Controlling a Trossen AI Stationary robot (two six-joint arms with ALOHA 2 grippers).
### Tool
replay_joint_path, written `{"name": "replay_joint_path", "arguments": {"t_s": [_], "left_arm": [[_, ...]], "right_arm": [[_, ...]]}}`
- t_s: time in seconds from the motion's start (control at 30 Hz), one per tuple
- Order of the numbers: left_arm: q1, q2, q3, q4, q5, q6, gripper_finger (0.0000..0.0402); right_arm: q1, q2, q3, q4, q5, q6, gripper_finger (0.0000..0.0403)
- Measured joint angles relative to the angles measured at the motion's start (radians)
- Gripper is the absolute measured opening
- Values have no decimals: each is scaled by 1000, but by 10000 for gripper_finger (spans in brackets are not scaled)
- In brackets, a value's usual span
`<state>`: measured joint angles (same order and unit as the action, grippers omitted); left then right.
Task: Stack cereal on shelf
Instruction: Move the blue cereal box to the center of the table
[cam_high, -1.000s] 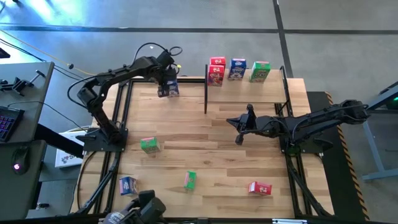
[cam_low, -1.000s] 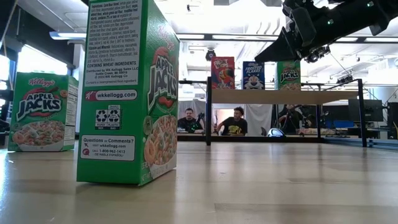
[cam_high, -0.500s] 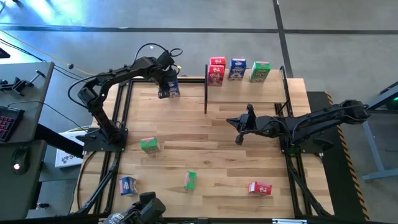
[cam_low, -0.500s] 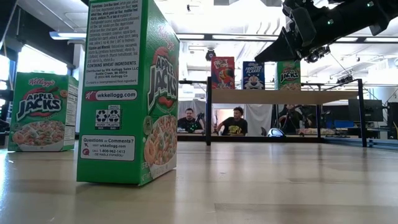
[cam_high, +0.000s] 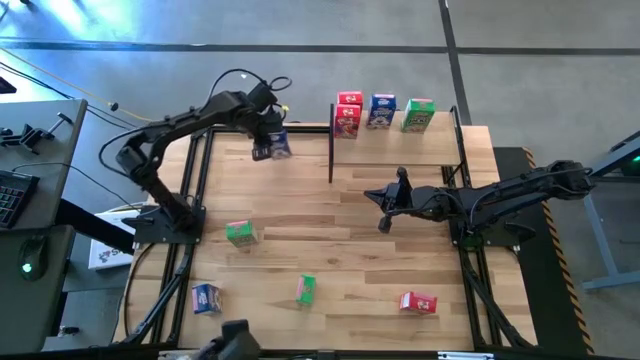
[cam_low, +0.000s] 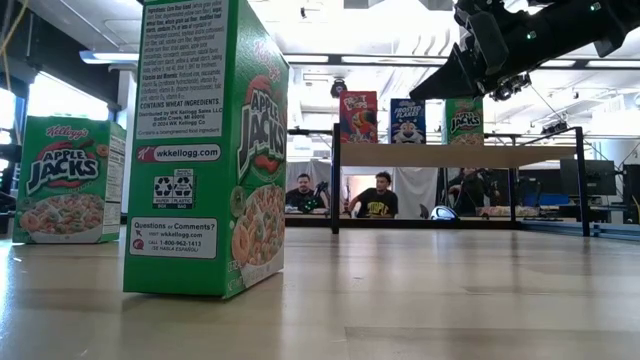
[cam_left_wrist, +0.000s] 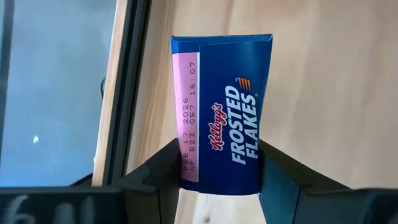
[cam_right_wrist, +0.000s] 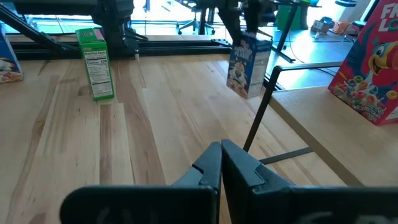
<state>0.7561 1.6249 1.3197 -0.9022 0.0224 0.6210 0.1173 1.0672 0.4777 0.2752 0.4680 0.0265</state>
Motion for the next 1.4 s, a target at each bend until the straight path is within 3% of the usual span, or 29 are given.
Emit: {"name": "replay_joint_path", "arguments": {"t_s": [0.3,0.57,0.73,0.9,1.4], "left_arm": [[-267,-127,2,-112,21,-146,150],[-521,-83,1,-58,26,-402,150],[-617,-38,1,45,20,-463,150],[-658,28,29,173,21,-472,150],[-652,319,350,25,6,-471,150]], "right_arm": [[0,0,0,1,1,2,1],[0,0,0,22,1,18,1],[0,0,0,22,1,18,1],[0,0,0,22,1,18,1],[0,0,0,21,0,21,1]]}}
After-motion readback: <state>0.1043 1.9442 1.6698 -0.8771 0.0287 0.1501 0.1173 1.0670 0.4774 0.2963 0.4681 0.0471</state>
